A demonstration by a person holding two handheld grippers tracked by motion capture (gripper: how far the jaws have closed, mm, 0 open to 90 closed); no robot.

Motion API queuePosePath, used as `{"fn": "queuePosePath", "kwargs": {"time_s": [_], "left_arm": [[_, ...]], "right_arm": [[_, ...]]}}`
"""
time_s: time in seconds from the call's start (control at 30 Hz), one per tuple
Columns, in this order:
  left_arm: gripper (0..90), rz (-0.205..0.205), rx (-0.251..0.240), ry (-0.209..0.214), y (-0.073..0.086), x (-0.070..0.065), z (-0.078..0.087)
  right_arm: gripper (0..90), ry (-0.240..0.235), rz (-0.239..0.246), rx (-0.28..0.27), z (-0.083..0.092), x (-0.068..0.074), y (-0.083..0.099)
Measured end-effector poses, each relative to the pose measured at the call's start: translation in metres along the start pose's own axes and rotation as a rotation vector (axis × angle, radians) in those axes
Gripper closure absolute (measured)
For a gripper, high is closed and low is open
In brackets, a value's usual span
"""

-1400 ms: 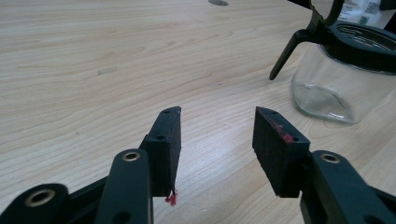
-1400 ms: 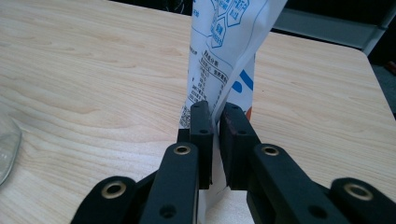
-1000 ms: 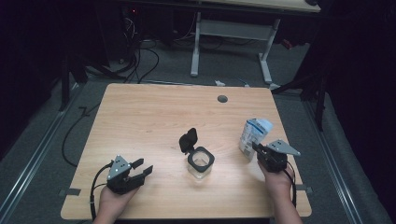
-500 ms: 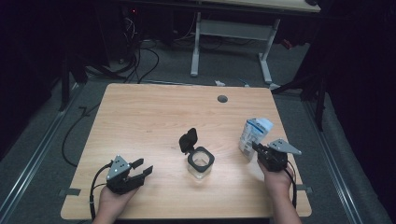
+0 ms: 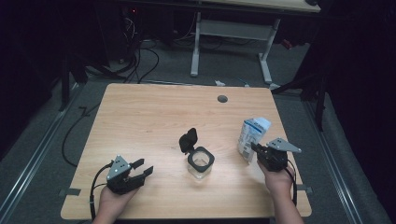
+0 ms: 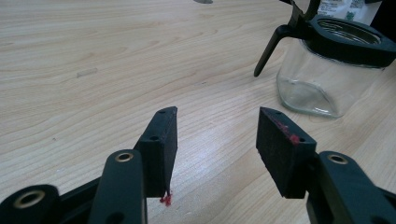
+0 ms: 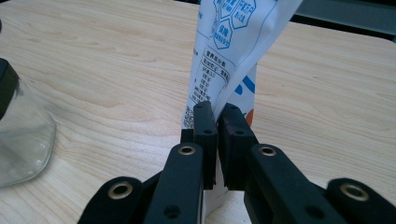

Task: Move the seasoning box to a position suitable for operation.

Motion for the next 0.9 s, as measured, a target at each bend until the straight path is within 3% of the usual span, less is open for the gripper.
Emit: {"fn": "queuePosePath", "kwargs": {"time_s": [0.6,0.9], "left_arm": [[49.0,0.006,0.004,0.007,0.0020,-0.0004,-0.0020],[49.0,0.004,0.002,0.006,0.0015,-0.0010,-0.0012]], "right_arm": [[86.4,-0.023,-0.023,-0.002,0.0021,0.0004,0.0011],[83.1,0.003,-0.040,-0.022,0.0006,0.0033,0.0037]]}}
Point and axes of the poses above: each handheld gripper's, and its own axes: z roughly backward along the jaws, y roughly out of its underside, x roughly to its left, the point moved 2 cm from there along -z, roughly forward along the jaws, and after that the axes turned 6 degrees about -z, right-handed, at the moved point
